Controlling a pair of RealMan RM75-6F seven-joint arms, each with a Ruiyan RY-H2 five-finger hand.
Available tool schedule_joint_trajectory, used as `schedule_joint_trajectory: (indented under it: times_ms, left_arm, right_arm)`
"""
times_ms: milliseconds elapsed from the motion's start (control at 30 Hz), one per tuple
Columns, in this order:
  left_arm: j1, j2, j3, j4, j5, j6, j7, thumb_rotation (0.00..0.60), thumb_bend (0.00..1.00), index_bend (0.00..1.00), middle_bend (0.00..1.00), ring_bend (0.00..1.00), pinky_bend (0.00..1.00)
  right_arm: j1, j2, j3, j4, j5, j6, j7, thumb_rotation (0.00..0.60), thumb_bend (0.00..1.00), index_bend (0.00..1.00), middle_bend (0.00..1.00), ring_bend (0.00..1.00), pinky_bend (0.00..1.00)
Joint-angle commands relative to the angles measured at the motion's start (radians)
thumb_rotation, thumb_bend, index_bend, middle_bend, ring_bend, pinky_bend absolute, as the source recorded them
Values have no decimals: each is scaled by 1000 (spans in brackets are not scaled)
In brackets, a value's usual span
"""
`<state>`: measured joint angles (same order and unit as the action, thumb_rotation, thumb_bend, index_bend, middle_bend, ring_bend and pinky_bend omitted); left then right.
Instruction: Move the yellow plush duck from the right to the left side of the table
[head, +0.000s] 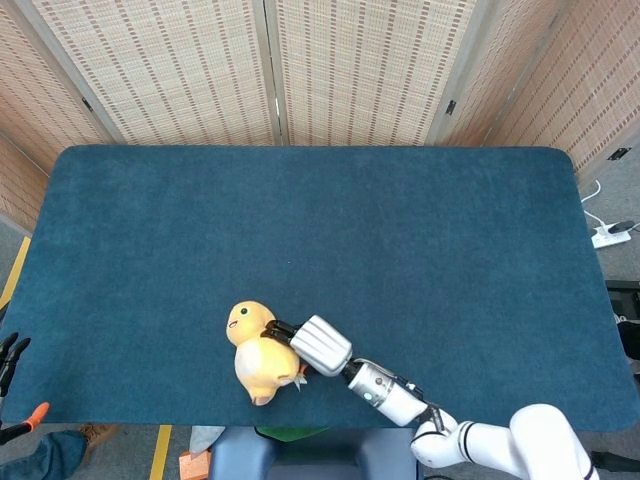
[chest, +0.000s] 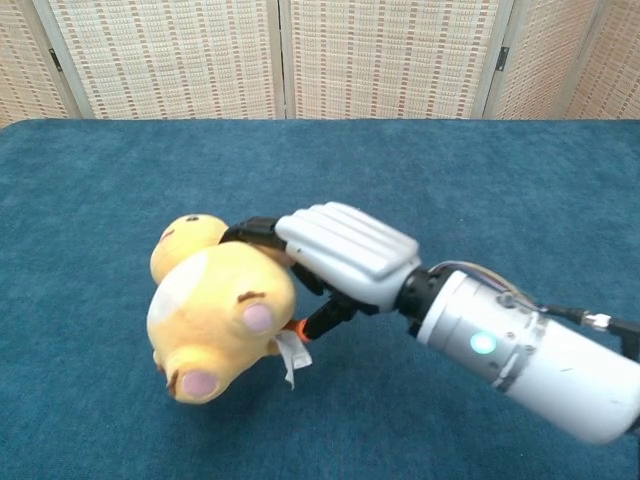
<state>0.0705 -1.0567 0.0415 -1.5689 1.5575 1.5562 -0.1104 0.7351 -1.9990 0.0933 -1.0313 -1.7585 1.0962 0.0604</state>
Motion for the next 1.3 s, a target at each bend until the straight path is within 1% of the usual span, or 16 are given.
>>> schedule_joint_trajectory:
  times_ms: [33, 100, 133, 200, 333, 433, 500, 600, 633, 733, 833, 933, 1033, 1100, 1233, 1300]
  left_arm:
    - [0, 5, 7, 12, 8, 0, -19, 600, 254, 0, 0, 0, 87]
    - [0, 6, 10, 16, 13, -2, -23, 600, 254, 0, 0, 0, 87]
    - [1, 6, 12, 18, 15, 0, -21, 600, 254, 0, 0, 0, 87]
    - [3, 4, 15, 19, 20, 3, -18, 600, 253, 0, 0, 0, 87]
    - [4, -3, 20, 22, 41, 17, -4, 600, 254, 0, 0, 0, 87]
    - [1, -14, 27, 40, 87, 42, -23, 600, 253, 0, 0, 0, 99]
    - [-10, -20, 47, 56, 149, 53, -78, 600, 253, 0, 0, 0, 118]
    - [-47, -33, 83, 77, 256, 53, -185, 600, 253, 0, 0, 0, 140]
    - [-63, -41, 92, 78, 293, 49, -201, 600, 253, 0, 0, 0, 141]
    - [-101, -61, 99, 36, 351, 20, -164, 600, 253, 0, 0, 0, 142]
    - [-146, -63, 99, -94, 368, -83, -21, 600, 267, 0, 0, 0, 155]
    - [-201, -86, 68, -235, 350, -216, 177, 600, 277, 0, 0, 0, 151]
    - [-255, -159, 16, -320, 279, -346, 339, 600, 276, 0, 0, 0, 135]
    - [-287, -230, -28, -346, 199, -418, 435, 600, 273, 0, 1, 0, 84]
    - [-346, -410, -124, -330, 26, -505, 668, 600, 266, 0, 17, 0, 34]
    - [-373, -473, -150, -319, -47, -535, 760, 600, 261, 0, 12, 0, 34]
  right_arm:
    - [24, -45, 18, 33, 92, -112, -106, 600, 326, 95, 163, 154, 363]
    - [18, -23, 24, -5, 123, -137, -172, 600, 257, 0, 17, 12, 165]
    - [12, -6, 25, -31, 131, -132, -197, 600, 218, 0, 0, 0, 63]
    - [-2, 30, 18, -83, 135, -117, -213, 600, 158, 0, 0, 0, 1]
    - [-46, 186, -23, -290, 126, -71, -169, 600, 57, 0, 0, 0, 0]
    - [-94, 337, -70, -433, 100, -11, -159, 600, 48, 0, 0, 0, 0]
    - [-141, 463, -119, -526, 82, 42, -145, 600, 47, 0, 0, 0, 0]
    - [-216, 634, -196, -604, 46, 138, -92, 600, 47, 0, 0, 0, 0]
    - [-252, 688, -224, -607, 27, 191, -72, 600, 47, 0, 0, 0, 0]
    - [-347, 769, -274, -558, 2, 328, -41, 600, 47, 0, 0, 0, 0]
    - [-451, 804, -303, -467, 14, 452, 27, 600, 48, 0, 0, 0, 0]
    - [-521, 821, -327, -375, 21, 520, 126, 600, 47, 0, 0, 0, 0]
    - [-573, 827, -342, -291, 20, 563, 192, 600, 47, 0, 0, 0, 0]
    - [-597, 830, -350, -242, 18, 577, 241, 600, 48, 0, 0, 0, 0]
    - [-624, 823, -351, -155, 22, 575, 339, 600, 48, 0, 0, 0, 0]
    - [-631, 817, -347, -127, 28, 568, 373, 600, 48, 0, 0, 0, 0]
